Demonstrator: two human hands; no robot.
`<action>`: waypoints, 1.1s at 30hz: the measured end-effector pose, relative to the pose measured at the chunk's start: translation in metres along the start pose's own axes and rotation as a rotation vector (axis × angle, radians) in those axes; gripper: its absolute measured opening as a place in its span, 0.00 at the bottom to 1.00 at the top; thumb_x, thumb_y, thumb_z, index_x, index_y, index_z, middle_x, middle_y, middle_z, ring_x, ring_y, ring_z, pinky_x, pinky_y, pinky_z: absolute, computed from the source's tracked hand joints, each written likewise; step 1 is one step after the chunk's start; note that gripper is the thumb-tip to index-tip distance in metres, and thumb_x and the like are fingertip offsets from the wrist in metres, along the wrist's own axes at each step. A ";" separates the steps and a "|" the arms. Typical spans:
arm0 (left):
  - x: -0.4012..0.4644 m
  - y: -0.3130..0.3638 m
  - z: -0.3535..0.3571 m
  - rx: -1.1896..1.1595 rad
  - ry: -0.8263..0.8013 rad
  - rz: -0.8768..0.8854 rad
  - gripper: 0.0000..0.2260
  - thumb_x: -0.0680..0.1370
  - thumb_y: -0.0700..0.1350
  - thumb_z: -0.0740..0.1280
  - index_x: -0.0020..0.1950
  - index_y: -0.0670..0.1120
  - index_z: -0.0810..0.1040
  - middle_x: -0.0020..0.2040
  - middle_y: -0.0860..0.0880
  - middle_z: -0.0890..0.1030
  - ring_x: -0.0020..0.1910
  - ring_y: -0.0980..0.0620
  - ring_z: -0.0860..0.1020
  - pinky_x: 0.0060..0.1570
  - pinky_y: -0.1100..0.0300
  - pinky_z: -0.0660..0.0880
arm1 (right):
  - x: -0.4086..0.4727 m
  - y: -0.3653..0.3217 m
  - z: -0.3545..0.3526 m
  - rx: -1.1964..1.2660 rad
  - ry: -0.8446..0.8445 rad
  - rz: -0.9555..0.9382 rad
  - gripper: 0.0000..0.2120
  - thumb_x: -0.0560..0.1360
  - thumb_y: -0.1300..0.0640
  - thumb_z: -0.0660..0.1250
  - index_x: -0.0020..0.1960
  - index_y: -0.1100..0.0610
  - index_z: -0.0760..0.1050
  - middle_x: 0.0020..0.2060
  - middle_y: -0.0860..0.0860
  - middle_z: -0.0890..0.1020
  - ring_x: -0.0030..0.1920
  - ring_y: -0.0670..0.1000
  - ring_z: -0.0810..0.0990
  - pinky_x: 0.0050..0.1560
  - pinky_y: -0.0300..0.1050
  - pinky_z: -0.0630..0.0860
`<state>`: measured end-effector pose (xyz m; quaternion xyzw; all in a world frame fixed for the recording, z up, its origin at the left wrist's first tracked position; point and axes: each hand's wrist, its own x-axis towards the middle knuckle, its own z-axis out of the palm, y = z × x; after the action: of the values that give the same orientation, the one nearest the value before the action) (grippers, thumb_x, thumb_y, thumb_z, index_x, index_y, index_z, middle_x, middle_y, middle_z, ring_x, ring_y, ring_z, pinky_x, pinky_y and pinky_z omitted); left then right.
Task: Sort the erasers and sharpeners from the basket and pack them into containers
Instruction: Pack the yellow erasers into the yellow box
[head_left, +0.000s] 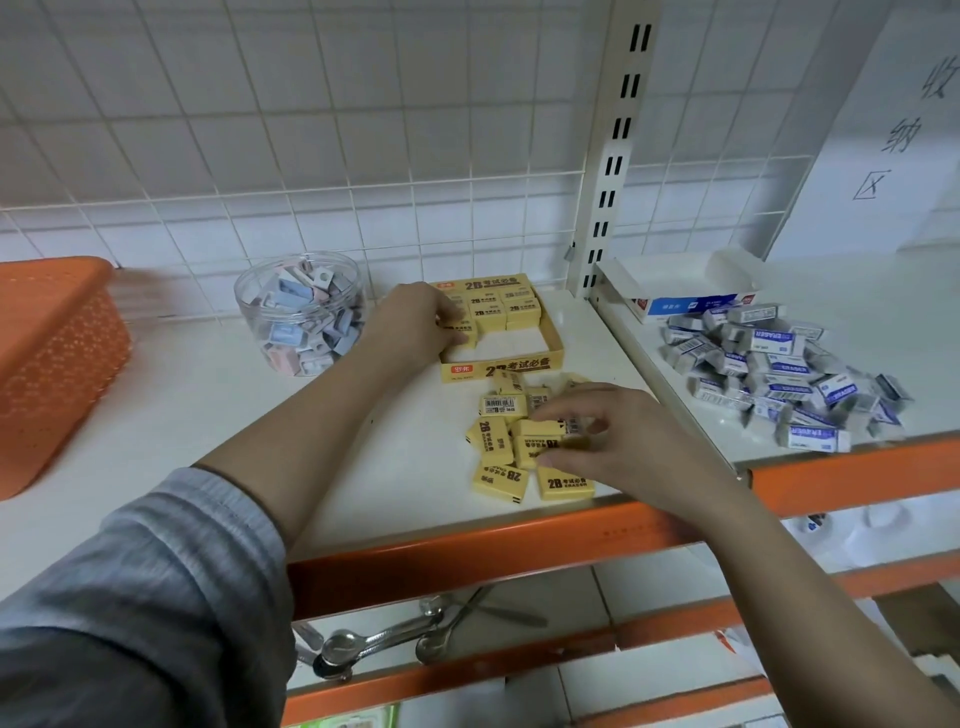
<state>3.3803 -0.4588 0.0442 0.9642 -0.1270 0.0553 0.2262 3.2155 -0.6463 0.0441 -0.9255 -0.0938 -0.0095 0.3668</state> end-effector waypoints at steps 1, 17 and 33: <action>0.000 0.000 0.001 0.009 0.014 0.001 0.13 0.72 0.46 0.73 0.56 0.49 0.81 0.57 0.50 0.79 0.58 0.50 0.75 0.53 0.60 0.71 | -0.001 -0.002 0.000 0.005 0.001 0.005 0.16 0.70 0.55 0.74 0.58 0.47 0.79 0.52 0.40 0.78 0.44 0.25 0.71 0.44 0.21 0.66; -0.022 0.005 -0.010 -0.017 0.051 0.038 0.11 0.76 0.45 0.67 0.58 0.47 0.80 0.57 0.49 0.79 0.57 0.50 0.75 0.51 0.60 0.71 | 0.005 0.002 0.004 -0.012 0.050 0.036 0.13 0.77 0.59 0.66 0.60 0.54 0.78 0.50 0.44 0.76 0.42 0.38 0.75 0.42 0.21 0.70; -0.118 0.017 -0.011 -0.307 -0.195 0.218 0.13 0.76 0.42 0.67 0.56 0.57 0.80 0.51 0.59 0.76 0.46 0.64 0.74 0.48 0.75 0.67 | -0.001 0.001 -0.015 0.309 0.408 -0.046 0.11 0.76 0.58 0.67 0.48 0.41 0.77 0.41 0.41 0.82 0.40 0.37 0.78 0.39 0.28 0.72</action>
<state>3.2618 -0.4422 0.0420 0.8997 -0.2589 -0.0343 0.3498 3.2159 -0.6571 0.0544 -0.8350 -0.0392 -0.1897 0.5150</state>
